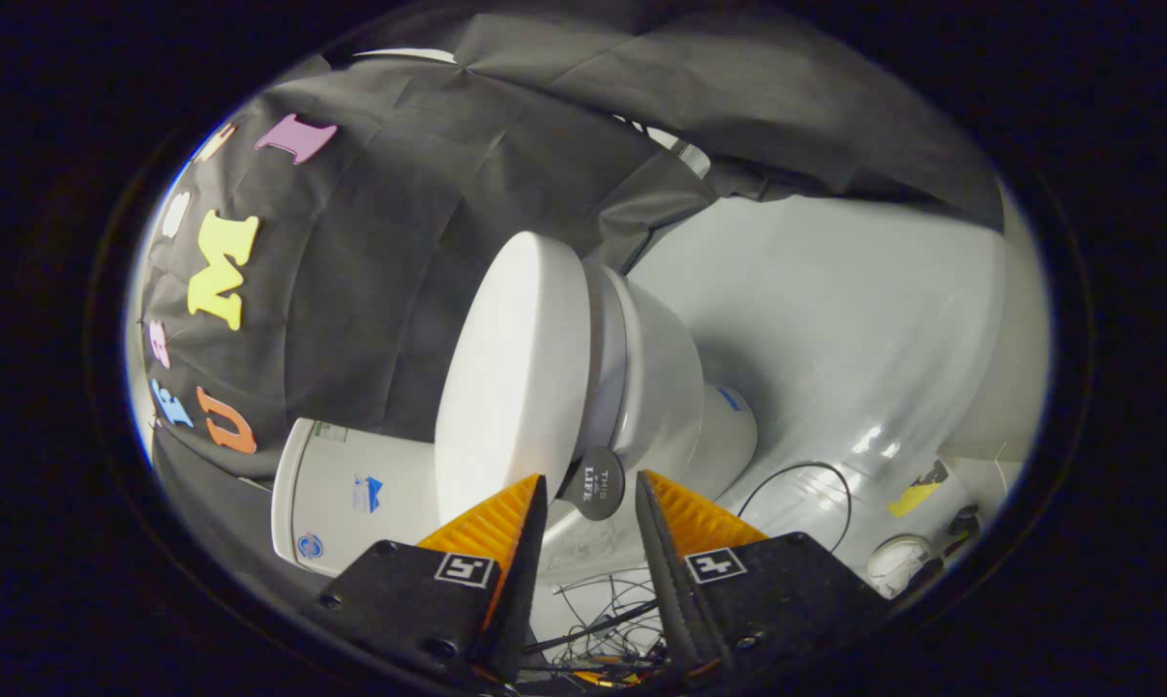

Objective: Open the toilet lid.

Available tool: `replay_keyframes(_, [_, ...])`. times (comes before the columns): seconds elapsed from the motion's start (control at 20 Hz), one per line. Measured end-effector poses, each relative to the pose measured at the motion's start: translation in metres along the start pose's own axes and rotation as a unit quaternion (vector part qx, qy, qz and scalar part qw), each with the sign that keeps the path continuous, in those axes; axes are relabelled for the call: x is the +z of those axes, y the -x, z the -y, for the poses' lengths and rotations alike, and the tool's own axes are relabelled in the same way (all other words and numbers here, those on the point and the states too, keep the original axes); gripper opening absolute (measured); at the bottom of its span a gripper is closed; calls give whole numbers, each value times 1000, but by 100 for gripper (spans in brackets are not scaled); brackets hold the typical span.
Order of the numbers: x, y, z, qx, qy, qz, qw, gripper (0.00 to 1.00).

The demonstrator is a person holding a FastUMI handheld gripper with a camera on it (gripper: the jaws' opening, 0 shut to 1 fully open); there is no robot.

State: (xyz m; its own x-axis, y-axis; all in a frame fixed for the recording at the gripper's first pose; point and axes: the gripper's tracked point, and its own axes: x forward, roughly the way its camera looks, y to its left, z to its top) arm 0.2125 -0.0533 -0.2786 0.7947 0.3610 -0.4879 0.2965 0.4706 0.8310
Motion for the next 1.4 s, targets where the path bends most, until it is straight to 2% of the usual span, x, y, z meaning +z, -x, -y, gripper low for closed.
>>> replay_keyframes(0.15, [-6, -12, 3, -3, 11, -11, 1000, 39])
replay_keyframes(0.4, [0, -15, 3, 27, -68, -18, 997, 24])
replay_keyframes(0.55, [-1, -17, 1, 36, -99, -29, 994, 11])
replay_keyframes(0.75, [-1, -16, 1, 11, -113, -46, 992, 10])
replay_keyframes(0.95, [-1, -16, -5, -10, -33, -23, 999, 9])
replay_keyframes(1.4, [3, -11, -18, 11, -54, -20, 998, 6])
